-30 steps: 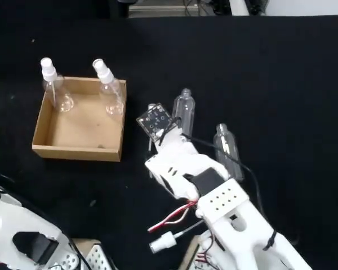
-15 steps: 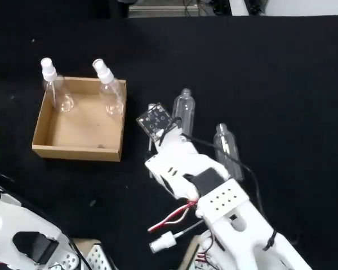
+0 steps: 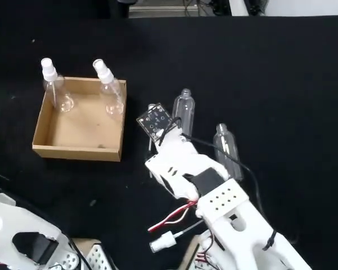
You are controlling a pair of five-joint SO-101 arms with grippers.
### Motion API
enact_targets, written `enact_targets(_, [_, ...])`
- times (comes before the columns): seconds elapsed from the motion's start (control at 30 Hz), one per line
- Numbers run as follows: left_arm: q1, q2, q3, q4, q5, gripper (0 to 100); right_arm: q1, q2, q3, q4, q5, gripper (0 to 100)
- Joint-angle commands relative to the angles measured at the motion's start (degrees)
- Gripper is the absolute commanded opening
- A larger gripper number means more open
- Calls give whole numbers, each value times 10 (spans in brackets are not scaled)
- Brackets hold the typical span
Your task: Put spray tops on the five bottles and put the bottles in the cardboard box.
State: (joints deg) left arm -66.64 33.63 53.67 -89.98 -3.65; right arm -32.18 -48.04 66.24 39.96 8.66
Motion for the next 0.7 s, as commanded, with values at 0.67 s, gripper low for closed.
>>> enact_targets(0.67, [73, -141, 136, -95, 0, 28, 38, -11, -14, -14, -2, 180])
